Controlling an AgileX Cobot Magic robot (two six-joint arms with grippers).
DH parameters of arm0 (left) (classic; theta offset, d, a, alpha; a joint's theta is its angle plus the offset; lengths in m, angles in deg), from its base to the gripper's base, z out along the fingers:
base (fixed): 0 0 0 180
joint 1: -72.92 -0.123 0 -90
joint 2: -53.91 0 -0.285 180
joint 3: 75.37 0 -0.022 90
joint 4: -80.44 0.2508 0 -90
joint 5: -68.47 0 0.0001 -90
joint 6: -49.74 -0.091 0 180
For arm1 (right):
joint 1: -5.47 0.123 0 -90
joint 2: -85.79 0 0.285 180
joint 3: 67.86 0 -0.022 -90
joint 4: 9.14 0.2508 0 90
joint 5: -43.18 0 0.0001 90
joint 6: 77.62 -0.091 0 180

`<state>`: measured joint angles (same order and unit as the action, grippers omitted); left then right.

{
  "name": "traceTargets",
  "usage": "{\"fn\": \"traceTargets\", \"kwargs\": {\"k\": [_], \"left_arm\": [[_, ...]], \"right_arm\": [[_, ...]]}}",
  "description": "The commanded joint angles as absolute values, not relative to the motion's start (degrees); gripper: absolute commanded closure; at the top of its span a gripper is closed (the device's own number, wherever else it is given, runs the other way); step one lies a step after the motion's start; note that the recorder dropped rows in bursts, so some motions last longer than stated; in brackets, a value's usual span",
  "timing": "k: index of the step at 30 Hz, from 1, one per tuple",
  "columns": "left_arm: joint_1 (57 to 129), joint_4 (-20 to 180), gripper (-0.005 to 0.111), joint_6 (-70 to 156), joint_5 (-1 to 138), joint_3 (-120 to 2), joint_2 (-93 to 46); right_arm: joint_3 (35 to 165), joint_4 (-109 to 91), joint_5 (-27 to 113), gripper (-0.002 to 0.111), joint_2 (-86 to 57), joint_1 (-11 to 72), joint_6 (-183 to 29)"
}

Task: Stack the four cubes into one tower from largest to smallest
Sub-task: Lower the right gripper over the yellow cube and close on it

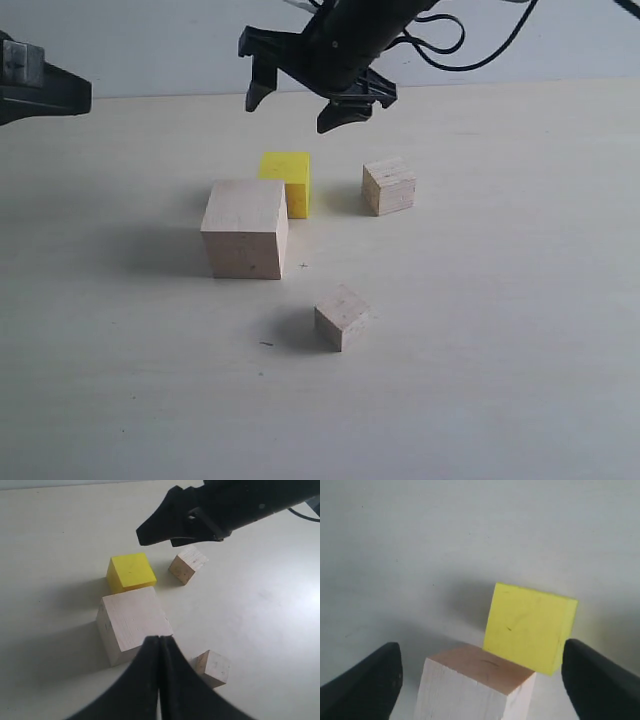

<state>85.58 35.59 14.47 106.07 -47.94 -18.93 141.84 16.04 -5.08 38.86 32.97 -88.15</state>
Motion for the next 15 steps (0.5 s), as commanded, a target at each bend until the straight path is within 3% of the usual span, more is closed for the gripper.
{"fn": "traceTargets", "kwargs": {"k": [1, 15], "left_arm": [[85.34, 35.65, 0.107, 15.03, 107.19, -47.7, -18.56], [85.45, 35.55, 0.107, 15.03, 107.54, -47.7, -18.56]], "right_arm": [[146.09, 13.3, -5.62, 0.026, 42.4, 33.74, -91.8], [151.34, 6.92, -9.02, 0.027, 48.16, 35.5, -98.79]]}}
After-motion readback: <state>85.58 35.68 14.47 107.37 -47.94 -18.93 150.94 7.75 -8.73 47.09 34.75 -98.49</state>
